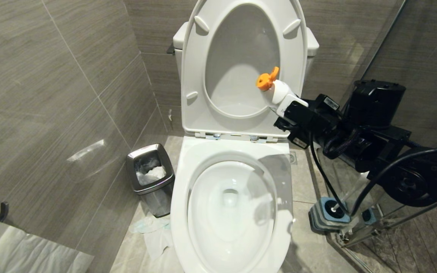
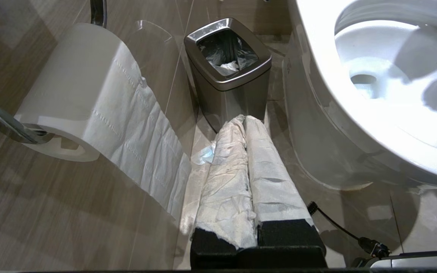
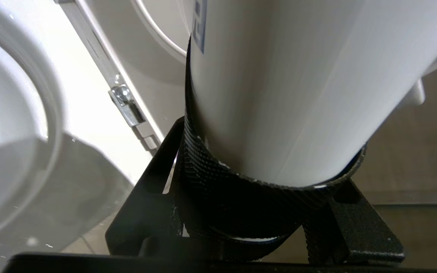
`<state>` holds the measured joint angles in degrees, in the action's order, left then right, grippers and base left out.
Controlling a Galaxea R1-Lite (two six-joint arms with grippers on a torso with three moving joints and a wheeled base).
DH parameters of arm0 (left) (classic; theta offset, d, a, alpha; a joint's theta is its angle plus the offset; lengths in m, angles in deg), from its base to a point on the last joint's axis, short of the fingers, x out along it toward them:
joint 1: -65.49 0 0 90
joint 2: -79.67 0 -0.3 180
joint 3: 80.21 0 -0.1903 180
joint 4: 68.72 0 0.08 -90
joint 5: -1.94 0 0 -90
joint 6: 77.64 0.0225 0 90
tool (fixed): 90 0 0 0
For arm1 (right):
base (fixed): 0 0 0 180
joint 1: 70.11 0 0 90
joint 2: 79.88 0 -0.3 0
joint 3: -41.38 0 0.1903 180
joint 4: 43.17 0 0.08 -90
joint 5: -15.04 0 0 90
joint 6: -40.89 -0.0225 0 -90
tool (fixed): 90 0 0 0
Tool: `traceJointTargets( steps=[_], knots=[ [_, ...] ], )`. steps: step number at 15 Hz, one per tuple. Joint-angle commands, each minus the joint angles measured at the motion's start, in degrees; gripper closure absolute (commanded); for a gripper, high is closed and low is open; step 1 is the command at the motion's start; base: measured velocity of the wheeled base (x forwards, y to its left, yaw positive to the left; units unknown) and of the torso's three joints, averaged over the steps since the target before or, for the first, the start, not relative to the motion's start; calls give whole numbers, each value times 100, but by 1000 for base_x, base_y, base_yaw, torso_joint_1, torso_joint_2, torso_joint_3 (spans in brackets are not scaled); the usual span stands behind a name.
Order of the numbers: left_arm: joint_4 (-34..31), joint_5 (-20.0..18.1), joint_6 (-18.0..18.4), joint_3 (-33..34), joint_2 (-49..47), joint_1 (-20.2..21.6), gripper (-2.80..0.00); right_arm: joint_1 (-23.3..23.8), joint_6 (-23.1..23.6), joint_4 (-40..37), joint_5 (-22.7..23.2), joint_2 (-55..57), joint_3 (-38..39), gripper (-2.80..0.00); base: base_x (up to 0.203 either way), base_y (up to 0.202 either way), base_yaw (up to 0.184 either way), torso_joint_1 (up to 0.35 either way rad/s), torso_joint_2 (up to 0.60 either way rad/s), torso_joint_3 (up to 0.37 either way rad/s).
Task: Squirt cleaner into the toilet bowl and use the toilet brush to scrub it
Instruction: Pour in the cleaning agent
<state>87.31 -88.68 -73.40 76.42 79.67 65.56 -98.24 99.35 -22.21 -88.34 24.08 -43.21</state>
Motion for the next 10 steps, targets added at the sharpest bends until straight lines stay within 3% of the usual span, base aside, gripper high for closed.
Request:
traceJointTargets(
  steps=[1, 10],
  knots=[
    [-2, 1, -2, 9, -9, 1, 0, -7, 373, 25, -83, -7, 5, 0, 0, 0, 0, 0, 0, 0],
    [-2, -8, 33, 0, -9, 1, 0, 1, 1738, -229, -112, -94, 14, 0, 0, 0, 0, 0, 0, 0]
  ],
)
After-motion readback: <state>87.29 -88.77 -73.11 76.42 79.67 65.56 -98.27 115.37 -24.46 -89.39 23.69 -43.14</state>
